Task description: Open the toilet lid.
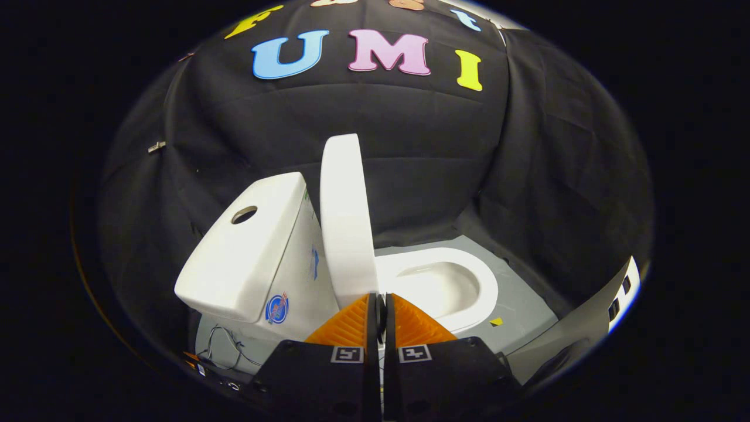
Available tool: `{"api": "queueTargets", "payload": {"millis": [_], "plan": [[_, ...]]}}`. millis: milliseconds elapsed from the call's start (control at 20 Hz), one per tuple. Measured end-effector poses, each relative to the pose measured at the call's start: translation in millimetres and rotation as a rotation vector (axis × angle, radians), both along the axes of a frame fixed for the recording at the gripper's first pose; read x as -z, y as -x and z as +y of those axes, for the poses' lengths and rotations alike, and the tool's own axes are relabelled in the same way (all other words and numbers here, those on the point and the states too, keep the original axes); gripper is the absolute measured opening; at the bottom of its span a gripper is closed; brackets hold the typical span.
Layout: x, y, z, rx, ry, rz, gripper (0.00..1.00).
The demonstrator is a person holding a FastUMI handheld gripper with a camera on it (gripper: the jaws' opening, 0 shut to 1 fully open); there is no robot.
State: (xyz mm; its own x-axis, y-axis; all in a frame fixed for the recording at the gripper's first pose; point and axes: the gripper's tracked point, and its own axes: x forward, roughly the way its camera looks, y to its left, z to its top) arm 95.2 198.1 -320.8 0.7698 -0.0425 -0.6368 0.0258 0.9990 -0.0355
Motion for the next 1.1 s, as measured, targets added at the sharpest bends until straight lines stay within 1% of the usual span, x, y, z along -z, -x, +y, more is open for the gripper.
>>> {"api": "queueTargets", "payload": {"millis": [350,400,550,850,1000,1050,1100], "plan": [[6.6,8.2,45.0,-0.084,0.086,-0.032,0.09],[7.6,9.2,50.4,-0.097,0.093,-0.038,0.11],[5.7,13.6,58.4,-0.116,0.123,-0.050,0.11],[6.3,14.3,62.1,-0.126,0.126,-0.051,0.11],[2.4,15.5,63.6,-0.149,0.087,-0.056,0.13],[6.9,12.7,66.8,-0.165,0.073,-0.054,0.14],[5.9,14.9,71.3,-0.183,0.061,-0.051,0.21]]}}
